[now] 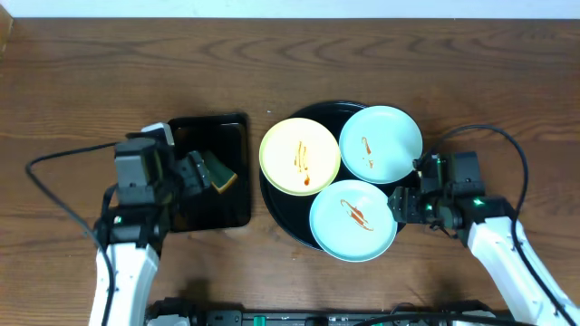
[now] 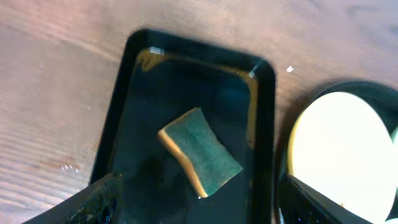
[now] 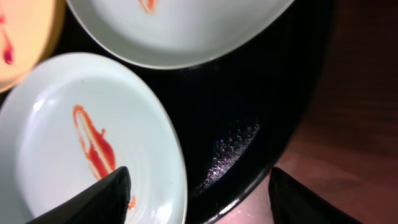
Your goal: Clean dirty plates on tray and stack at the side
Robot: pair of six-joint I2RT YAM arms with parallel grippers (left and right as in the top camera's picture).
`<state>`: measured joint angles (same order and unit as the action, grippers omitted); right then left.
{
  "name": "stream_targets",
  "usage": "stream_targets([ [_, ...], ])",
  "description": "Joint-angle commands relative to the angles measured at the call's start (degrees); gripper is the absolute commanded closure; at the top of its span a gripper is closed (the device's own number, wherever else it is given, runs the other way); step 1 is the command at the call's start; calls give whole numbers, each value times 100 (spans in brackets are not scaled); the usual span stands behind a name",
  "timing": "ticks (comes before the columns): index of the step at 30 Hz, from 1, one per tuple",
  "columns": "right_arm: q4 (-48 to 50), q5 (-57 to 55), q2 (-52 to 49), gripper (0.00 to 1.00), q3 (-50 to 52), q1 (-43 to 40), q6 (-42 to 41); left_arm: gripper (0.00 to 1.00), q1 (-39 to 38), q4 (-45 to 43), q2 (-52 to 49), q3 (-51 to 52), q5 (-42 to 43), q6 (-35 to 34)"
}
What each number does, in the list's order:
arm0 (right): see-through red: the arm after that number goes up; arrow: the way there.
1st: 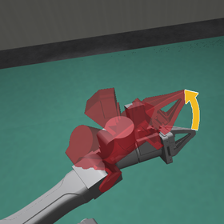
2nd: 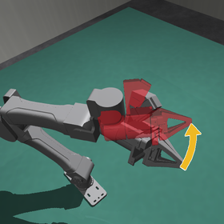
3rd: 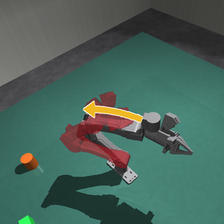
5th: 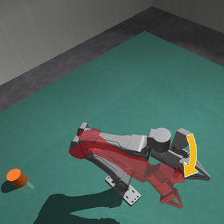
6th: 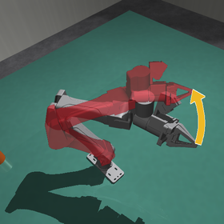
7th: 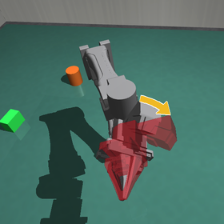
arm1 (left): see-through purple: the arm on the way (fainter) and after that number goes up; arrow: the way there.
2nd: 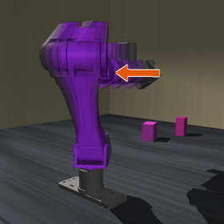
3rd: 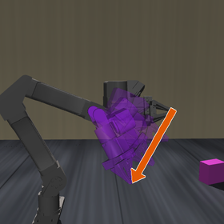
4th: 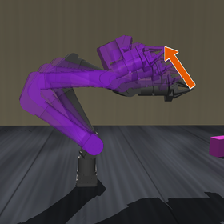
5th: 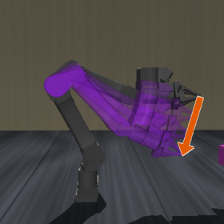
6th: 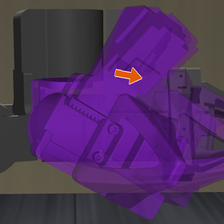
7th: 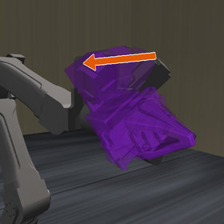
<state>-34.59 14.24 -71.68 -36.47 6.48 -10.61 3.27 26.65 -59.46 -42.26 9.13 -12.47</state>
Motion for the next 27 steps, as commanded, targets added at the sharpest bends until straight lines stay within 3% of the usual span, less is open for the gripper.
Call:
stream_targets([
  [1, 74, 142, -271, 39, -103, -7, -9, 20, 15, -2, -450, -125, 98, -186],
  [16, 243, 575, -715, 66, -92, -2, -31, 21, 15, -229, -1978, -122, 98, -186],
  [19, 221, 575, -785, 75, -92, -2, -31, 21, 15, -282, -2122, -120, 98, -188],
  [27, 142, 575, -807, 80, -92, 11, -116, 22, 15, -289, -2430, -114, 125, -420],
])
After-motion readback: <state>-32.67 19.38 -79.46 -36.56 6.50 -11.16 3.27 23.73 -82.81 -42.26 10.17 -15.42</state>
